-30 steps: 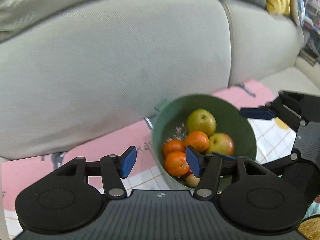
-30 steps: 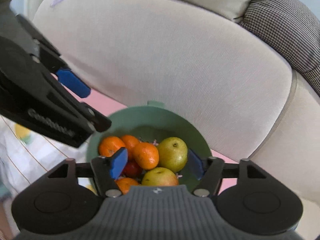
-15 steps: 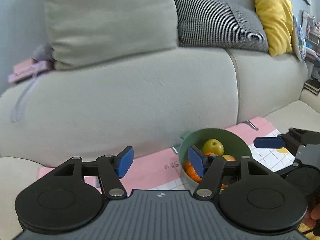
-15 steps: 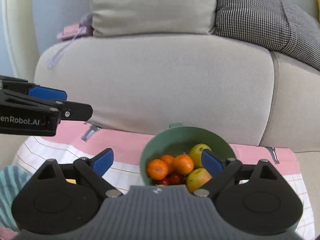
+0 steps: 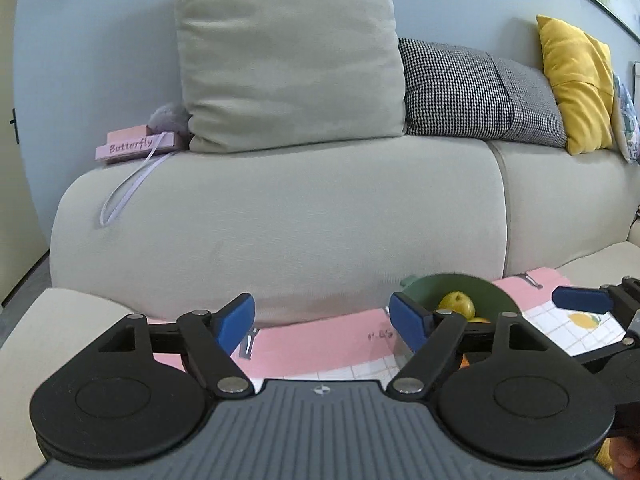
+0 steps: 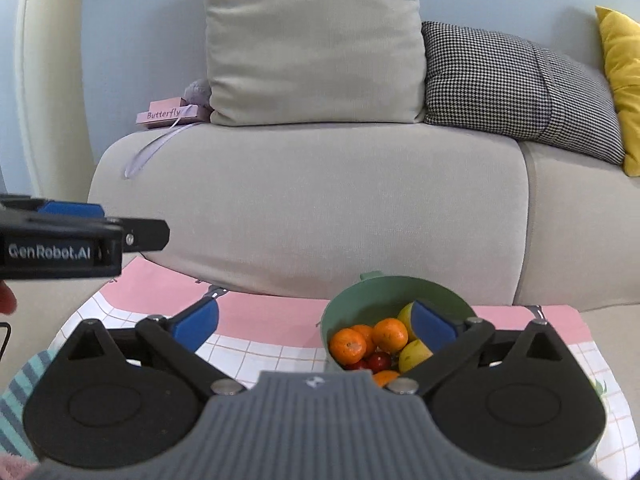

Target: Organize fruits

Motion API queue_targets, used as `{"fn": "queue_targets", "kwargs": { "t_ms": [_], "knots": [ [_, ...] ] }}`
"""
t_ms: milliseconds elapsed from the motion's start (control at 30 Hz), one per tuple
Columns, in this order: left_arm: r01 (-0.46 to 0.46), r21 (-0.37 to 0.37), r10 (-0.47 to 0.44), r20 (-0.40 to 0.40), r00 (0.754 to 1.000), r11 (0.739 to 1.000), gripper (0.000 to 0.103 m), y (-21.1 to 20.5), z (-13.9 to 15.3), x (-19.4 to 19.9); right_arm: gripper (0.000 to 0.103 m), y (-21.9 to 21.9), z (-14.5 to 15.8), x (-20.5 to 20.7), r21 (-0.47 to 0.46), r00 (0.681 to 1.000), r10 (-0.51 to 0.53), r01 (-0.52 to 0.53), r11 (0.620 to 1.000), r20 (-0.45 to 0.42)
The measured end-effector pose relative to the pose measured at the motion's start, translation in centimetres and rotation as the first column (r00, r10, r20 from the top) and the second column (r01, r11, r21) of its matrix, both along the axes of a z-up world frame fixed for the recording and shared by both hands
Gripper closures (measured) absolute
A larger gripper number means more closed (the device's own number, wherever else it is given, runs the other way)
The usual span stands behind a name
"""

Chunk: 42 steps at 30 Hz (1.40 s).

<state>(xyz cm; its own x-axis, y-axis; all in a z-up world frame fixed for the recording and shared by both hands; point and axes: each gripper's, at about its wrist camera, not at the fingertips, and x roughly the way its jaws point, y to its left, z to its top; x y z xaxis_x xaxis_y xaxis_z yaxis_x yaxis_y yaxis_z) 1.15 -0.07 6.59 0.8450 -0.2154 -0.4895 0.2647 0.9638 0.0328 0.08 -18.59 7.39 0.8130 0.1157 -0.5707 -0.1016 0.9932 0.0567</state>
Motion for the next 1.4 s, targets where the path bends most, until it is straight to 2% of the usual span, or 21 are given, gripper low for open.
{"fn": "queue_targets", "kwargs": {
  "t_ms": [133,333,667,933,1400],
  "knots": [
    [-0.020,-0.016,0.020,-0.025,0.999,1.000,0.013,0.5,-1.1,-0.8,0.004,0.5,-0.5,-1.2,-0.005,1.000,-0.006,0.006,1.000,0.013],
    [-0.041,0.000,0.041,-0.043,0.998,0.999,0.013,0.5,-2.5,-1.6,0.004,0.5,-1.2,-2.3,-0.023,0.999,-0.020,0.021,1.000,0.044],
    [-0.057,0.002,0.057,-0.115,0.992,0.998,0.013,0.2,-4.6,-1.7,0.004,0.5,-2.9,-2.1,-0.039,0.999,-0.034,0.033,0.999,-0.029],
    [-0.095,0.004,0.095,-0.146,0.985,0.995,0.013,0.8,-5.1,-1.2,0.004,0.5,-3.5,-1.9,-0.049,0.998,-0.041,0.039,0.998,-0.039],
    [-0.092,0.032,0.096,-0.170,0.981,0.995,0.013,0.7,-5.4,-1.3,0.004,-0.1,-3.6,-1.7,-0.022,0.996,-0.070,0.069,0.997,-0.063]
  ]
}}
